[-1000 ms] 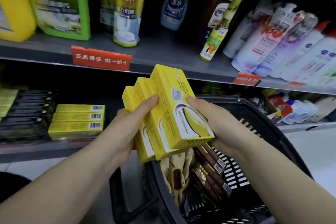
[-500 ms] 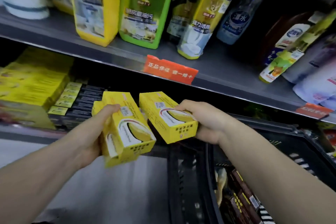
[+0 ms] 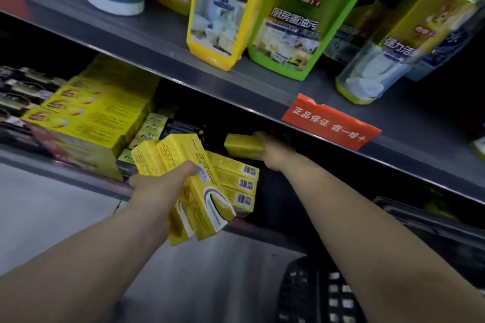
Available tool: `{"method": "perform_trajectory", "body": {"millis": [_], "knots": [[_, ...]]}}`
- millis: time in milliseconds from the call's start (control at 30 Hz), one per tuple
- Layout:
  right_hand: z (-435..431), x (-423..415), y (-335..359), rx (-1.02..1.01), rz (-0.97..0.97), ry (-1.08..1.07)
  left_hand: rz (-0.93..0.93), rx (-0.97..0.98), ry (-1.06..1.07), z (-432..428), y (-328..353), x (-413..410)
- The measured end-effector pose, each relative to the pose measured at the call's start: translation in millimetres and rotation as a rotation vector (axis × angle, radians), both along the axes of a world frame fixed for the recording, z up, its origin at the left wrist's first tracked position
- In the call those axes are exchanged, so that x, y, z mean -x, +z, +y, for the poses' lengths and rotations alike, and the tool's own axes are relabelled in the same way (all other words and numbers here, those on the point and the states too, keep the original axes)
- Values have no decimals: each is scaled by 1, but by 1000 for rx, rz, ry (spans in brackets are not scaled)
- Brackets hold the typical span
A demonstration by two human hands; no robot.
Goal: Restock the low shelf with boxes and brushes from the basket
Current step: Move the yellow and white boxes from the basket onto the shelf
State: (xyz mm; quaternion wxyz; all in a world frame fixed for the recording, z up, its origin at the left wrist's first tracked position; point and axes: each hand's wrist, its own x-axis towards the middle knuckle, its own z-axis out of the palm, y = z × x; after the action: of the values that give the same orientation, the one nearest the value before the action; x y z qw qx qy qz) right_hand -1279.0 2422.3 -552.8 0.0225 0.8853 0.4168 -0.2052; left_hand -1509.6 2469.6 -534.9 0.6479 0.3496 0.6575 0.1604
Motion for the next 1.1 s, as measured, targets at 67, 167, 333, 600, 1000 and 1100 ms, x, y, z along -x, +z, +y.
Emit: {"method": "perform_trajectory", "body": {"millis": [67,167,333,600,1000,1100], "knots": [[10,-2,-21,-5,98,-35,-13,2,19,2,-5,-2],[21,-3,-51,81,161,-68,-48,12,34,2,-8,-9],[25,-4,-69,102,301,-34,-20,47,-42,-5,-6,-21],[15,19,-15,-17,334,-46,-111,65,-10,-4,-9,-26],[-35,61,47,-246,1021,-329,-188,16,17,-9,-4,-28],[-21,34,33,-204,377,-258,-182,-38,23,-8,0,-27]]}}
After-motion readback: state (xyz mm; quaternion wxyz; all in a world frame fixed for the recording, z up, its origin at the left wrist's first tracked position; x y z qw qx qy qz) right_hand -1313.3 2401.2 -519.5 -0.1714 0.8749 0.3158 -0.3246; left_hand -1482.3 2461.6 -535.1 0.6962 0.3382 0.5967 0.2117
